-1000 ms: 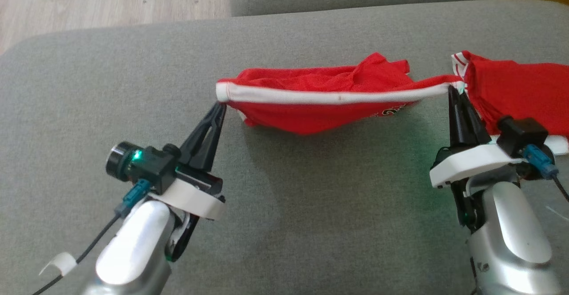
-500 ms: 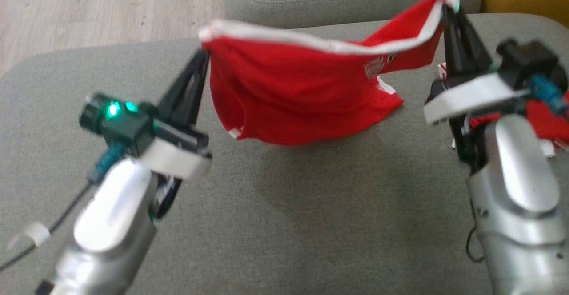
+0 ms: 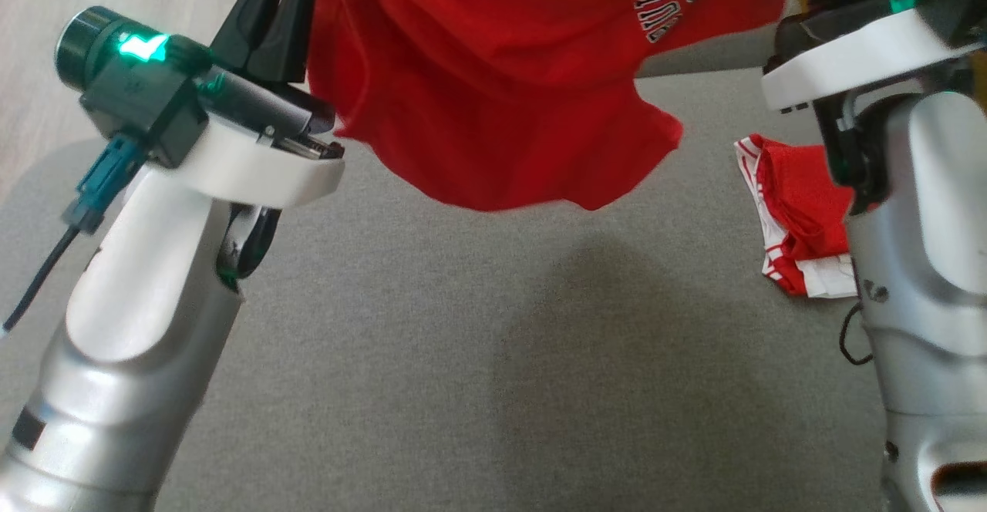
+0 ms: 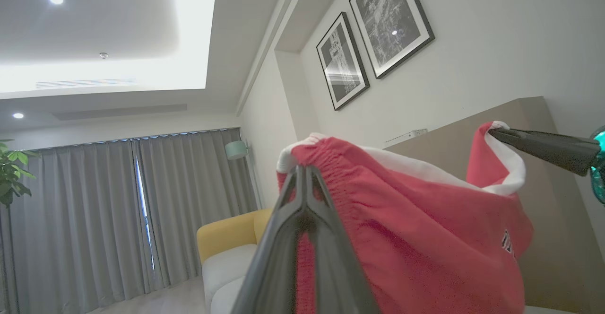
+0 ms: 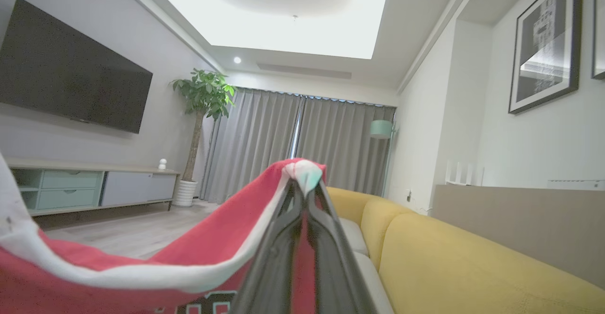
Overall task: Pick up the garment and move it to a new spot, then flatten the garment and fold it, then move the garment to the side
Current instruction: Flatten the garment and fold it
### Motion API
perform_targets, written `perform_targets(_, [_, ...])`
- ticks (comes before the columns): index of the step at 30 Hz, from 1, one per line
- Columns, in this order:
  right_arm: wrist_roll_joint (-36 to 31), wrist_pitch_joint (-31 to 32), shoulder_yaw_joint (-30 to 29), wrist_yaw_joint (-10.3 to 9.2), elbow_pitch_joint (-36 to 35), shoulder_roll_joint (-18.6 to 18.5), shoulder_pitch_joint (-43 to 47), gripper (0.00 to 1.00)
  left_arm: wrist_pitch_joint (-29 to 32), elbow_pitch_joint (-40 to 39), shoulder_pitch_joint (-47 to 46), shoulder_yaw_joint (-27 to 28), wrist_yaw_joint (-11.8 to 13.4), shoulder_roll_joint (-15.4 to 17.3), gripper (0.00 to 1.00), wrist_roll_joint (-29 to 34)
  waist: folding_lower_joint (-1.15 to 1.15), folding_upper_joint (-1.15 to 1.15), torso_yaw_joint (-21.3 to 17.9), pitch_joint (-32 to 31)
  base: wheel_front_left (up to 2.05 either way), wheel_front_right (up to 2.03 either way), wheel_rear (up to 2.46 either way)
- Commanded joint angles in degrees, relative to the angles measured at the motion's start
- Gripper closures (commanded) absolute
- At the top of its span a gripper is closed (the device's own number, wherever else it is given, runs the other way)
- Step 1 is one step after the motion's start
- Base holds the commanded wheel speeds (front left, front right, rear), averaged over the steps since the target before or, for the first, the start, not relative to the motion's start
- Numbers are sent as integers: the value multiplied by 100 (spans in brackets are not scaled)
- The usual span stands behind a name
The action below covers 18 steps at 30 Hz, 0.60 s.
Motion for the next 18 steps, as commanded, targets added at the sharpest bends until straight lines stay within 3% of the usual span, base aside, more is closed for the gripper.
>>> perform_targets(1, [47, 55, 50, 39, -257, 37, -64, 100, 42, -230, -172, 254, 53, 244, 100, -45, 0, 0, 5, -45, 0, 0, 0])
perform_targets(13, [20, 1000, -252, 39, -2125, -104, 1058, 100, 766, -2079, 881, 448, 463, 800, 100, -226, 0, 0, 137, -131, 0, 0, 0])
perform_targets(18, [-15, 1376, -162, 39, -2432, -106, 1062, 100, 1037, -2199, 809, 516, 504, 909, 100, -299, 0, 0, 123, 43, 0, 0, 0])
